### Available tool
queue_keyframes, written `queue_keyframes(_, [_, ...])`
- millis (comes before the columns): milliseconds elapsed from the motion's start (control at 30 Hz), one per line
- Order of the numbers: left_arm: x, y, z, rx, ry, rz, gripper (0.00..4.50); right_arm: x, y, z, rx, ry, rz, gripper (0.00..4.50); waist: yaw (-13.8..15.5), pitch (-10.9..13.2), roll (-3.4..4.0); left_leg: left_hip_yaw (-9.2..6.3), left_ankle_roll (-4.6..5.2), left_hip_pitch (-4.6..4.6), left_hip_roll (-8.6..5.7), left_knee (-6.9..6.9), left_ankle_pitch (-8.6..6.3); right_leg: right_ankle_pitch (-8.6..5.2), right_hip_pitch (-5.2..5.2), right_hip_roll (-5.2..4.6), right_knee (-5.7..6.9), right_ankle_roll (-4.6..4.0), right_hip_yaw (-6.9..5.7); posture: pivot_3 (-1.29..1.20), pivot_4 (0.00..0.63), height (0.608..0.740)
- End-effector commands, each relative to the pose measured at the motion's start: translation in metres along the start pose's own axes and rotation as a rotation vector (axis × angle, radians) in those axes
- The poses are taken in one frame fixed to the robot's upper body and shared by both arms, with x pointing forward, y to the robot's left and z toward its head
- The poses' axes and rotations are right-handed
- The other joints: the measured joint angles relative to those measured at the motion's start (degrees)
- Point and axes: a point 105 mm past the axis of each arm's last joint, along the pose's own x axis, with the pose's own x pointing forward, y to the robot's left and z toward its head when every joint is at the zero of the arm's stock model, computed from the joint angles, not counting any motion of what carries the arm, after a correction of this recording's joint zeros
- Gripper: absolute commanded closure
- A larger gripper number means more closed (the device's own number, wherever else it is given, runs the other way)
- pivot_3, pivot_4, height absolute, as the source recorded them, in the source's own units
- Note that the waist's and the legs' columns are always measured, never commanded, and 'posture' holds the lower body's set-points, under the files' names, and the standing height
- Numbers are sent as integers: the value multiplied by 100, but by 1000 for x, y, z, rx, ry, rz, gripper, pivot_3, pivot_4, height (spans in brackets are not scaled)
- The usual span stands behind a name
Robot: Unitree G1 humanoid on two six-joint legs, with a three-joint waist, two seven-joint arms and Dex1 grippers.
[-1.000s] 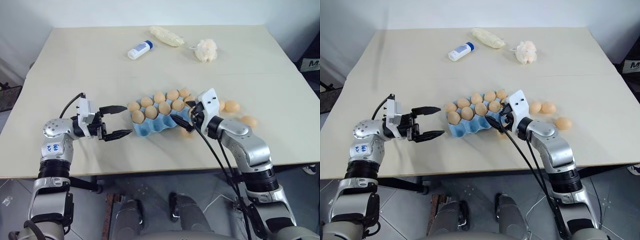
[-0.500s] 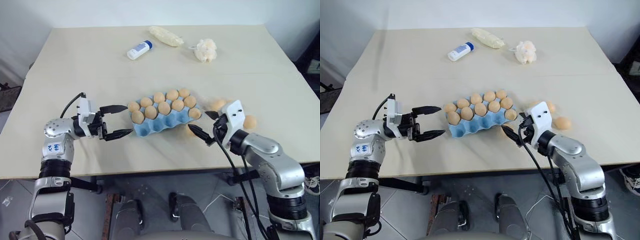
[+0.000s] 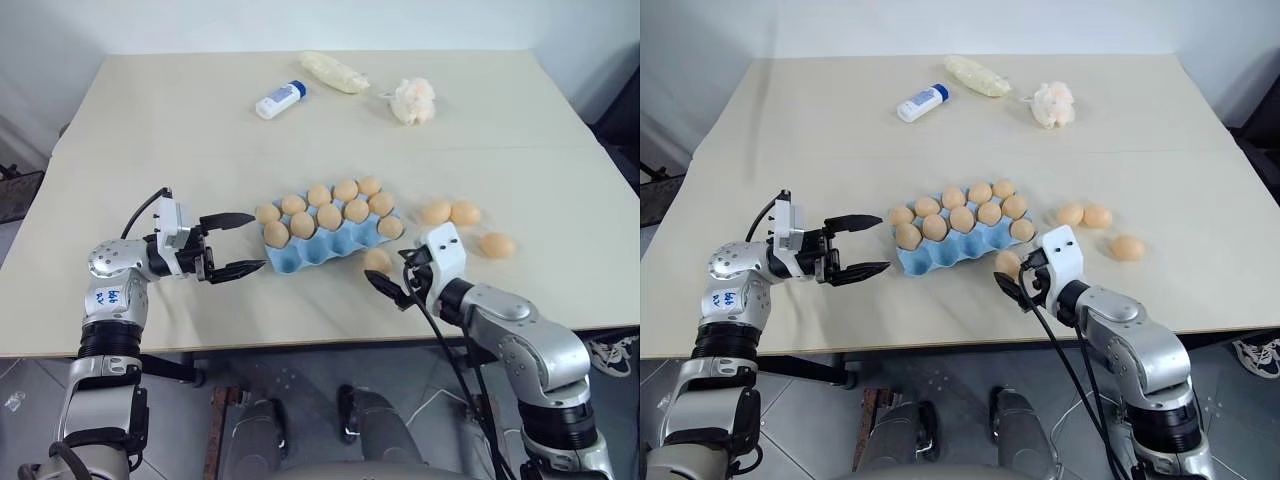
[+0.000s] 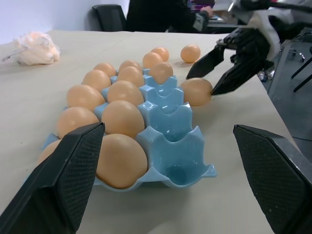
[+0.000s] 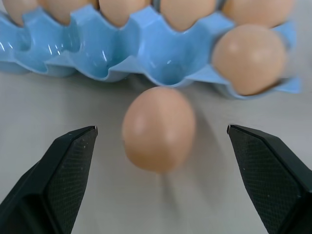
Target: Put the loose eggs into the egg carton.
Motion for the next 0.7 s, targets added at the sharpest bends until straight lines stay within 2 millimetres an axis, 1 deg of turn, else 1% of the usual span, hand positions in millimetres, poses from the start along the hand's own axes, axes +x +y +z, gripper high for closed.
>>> queue_keyframes(33, [-4, 1, 10, 37, -27, 16, 0, 6, 1, 2, -27, 12, 4, 32, 1, 0, 0, 0, 0, 0, 0, -1, 0, 0, 0, -1, -1, 0, 0, 0, 150, 740])
queue_keyframes(67, [-4, 1, 10, 37, -26, 18, 0, 8, 0, 0, -29, 24, 3, 32, -3, 0, 0, 0, 0, -1, 0, -1, 0, 0, 0, -1, -3, 1, 0, 0, 150, 740])
queue_keyframes(133, [-5, 1, 10, 38, -26, 20, 0, 13, -1, -3, -25, 43, 1, 423, -7, 0, 0, 1, 1, -1, 0, -2, -1, 1, 0, -1, -4, 1, 0, 0, 150, 740])
queue_keyframes(167, [-5, 1, 10, 39, -27, 23, 0, 14, 0, -1, -25, 32, 7, 674, -7, 0, 0, 2, 1, -1, 0, -2, -1, 1, 0, 0, -4, 2, 1, 0, 150, 740])
queue_keyframes(233, [-5, 1, 10, 40, -27, 26, 0, 15, 1, 1, -26, 17, 14, 1332, 0, 0, 0, 0, 1, -1, 0, -1, -1, 1, 0, 1, -3, 2, -1, 0, 150, 740])
queue_keyframes(333, [-6, 0, 11, 41, -29, 31, 0, 11, -4, 8, -27, -20, -9, 2398, -2, 0, 0, 0, 0, -1, 2, -1, -1, 1, 0, 2, -3, 2, -1, 0, 150, 740])
queue_keyframes(367, [-6, 0, 11, 42, -29, 33, 0, 9, -5, 11, -24, -30, -14, 2700, -1, 0, 0, 0, 0, -1, 2, -1, -1, 1, 0, 2, -3, 2, -1, 0, 150, 740])
queue_keyframes(400, [-7, -1, 11, 42, -29, 34, 0, 7, -5, 12, -21, -35, -16, 2891, -1, 0, 0, 1, 0, -1, 3, -1, -1, 1, 0, 1, -3, 2, 0, 0, 150, 740])
queue_keyframes(467, [-8, -1, 10, 41, -29, 37, 0, 1, -4, 20, -23, -64, -11, 2987, -2, 0, 0, 1, 0, -1, 2, -2, -1, 1, 0, -1, -4, 3, 0, 0, 150, 740])
queue_keyframes(500, [-8, -1, 10, 41, -29, 39, 0, -5, -2, 32, -32, -104, 1, 2992, -2, 0, 0, 1, 0, -1, 3, -3, -1, 1, 0, -1, -4, 3, 1, 0, 150, 740])
queue_keyframes(533, [-8, -1, 10, 40, -31, 40, 0, -10, -2, 49, -42, -160, 6, 2992, -3, 0, 0, 1, 0, -1, 4, -3, -1, 1, 0, -1, -4, 3, 1, 0, 150, 740])
queue_keyframes(567, [-8, -1, 10, 39, -33, 40, 0, -14, -2, 60, -48, -196, 10, 2992, -8, 1, 1, 1, 0, -1, 4, -4, -1, 1, -1, 0, -4, 3, 1, 0, 150, 740])
queue_keyframes(633, [-7, -2, 11, 39, -37, 35, 0, -10, -8, 73, -53, -223, -15, 2993, -18, 0, 1, 3, 0, 0, 5, -1, -1, 2, -1, 2, -2, 4, 2, 0, 150, 740])
queue_keyframes(700, [-5, -2, 11, 38, -42, 32, 0, 0, -12, 78, -59, -226, -32, 2993, -17, 0, 0, 3, -1, 3, 5, 1, 0, 2, 1, 2, -2, 4, 1, 0, 150, 740])
